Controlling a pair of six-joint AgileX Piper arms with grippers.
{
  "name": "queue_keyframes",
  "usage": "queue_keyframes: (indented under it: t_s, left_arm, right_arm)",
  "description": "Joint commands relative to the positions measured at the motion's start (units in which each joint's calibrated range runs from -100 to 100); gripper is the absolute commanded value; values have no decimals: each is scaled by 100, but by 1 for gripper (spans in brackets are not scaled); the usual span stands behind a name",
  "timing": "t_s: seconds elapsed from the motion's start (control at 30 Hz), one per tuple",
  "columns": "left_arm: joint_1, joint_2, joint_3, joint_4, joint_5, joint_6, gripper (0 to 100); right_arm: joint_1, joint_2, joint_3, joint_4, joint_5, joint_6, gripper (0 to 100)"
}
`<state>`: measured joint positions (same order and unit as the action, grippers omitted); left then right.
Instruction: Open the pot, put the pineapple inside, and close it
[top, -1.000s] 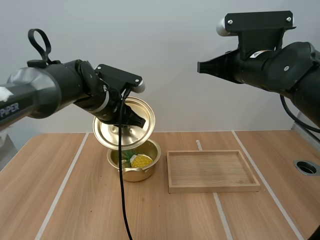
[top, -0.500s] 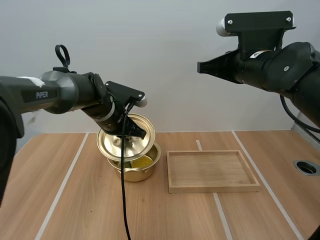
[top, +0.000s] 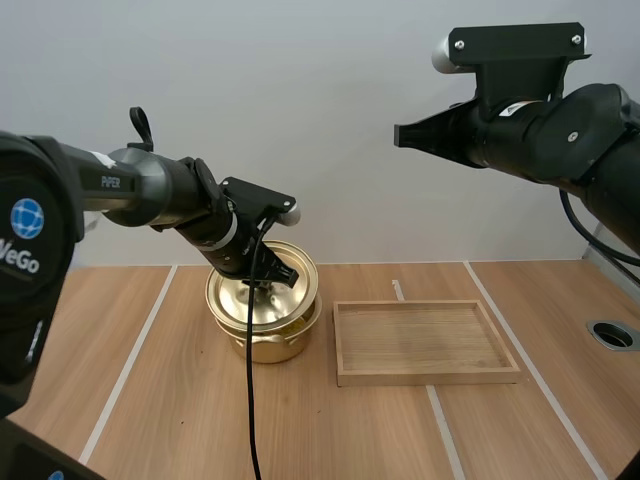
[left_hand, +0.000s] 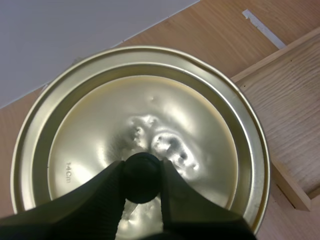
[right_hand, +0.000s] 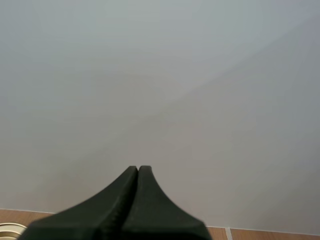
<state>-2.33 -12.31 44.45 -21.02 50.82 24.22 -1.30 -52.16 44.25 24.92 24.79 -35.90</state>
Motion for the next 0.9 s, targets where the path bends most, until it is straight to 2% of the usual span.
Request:
queue_keyframes:
  t_s: [0.0, 0.87]
  left_arm:
    - [-7, 117, 6, -108, -119, 56, 0]
    - [-7, 649, 6, -389, -42, 473, 0]
  right_arm:
    - [-23, -66, -26, -1, -21, -28, 0]
    - [-23, -66, -26, -1, -21, -28, 0]
